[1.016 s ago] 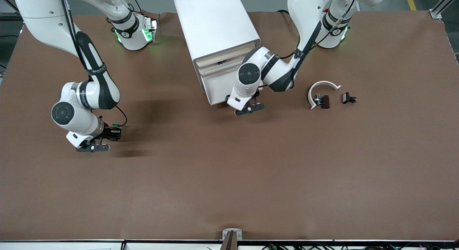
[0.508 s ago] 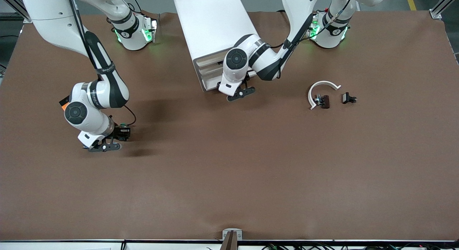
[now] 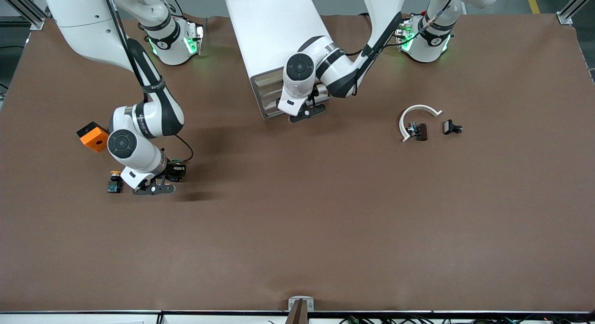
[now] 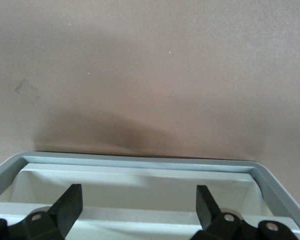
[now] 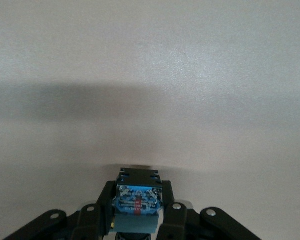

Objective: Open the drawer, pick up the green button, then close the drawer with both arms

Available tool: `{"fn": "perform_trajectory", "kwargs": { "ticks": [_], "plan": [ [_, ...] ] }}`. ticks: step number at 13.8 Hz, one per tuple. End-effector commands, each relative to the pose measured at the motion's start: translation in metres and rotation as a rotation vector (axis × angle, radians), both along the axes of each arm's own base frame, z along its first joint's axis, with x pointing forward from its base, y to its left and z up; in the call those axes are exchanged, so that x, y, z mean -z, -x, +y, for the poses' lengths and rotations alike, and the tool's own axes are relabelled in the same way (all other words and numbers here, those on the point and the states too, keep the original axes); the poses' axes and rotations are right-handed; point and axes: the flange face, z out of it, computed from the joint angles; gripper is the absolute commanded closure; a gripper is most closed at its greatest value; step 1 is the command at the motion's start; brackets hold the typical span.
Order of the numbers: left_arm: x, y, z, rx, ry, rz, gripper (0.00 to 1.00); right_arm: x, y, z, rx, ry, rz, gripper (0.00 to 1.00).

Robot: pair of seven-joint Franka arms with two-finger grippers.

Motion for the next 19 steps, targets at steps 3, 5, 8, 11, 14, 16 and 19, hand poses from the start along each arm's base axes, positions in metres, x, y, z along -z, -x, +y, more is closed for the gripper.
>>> {"fn": "perform_trajectory", "kwargs": {
  "ticks": [3, 5, 8, 11, 14, 16, 19],
  "plan": [
    [-0.004, 0.014, -0.006, 0.013, -0.017, -0.003, 0.0, 0.004, 0.0, -0.002, 0.012, 0.0, -0.01, 0.92],
    [-0.003, 0.018, -0.014, 0.022, -0.011, -0.005, 0.0, 0.004, -0.001, -0.003, 0.015, 0.0, -0.012, 0.84],
    [-0.033, -0.038, 0.005, -0.037, 0.004, -0.059, 0.0, -0.002, -0.005, -0.002, 0.018, -0.001, -0.02, 0.0],
    [-0.094, -0.129, 0.049, -0.071, -0.045, -0.123, 0.0, -0.041, -0.01, -0.004, 0.025, -0.004, -0.028, 0.0],
    [-0.146, -0.204, 0.117, -0.165, -0.034, -0.161, 0.0, -0.108, -0.013, 0.002, 0.028, 0.001, 0.015, 0.0],
    [-0.175, -0.243, 0.177, -0.201, -0.04, -0.227, 0.0, -0.157, -0.011, 0.002, 0.033, -0.001, 0.011, 0.0],
    [-0.218, -0.28, 0.258, -0.129, -0.036, -0.304, 0.0, -0.218, -0.002, -0.006, 0.042, -0.009, -0.007, 0.0]
  ]
}}
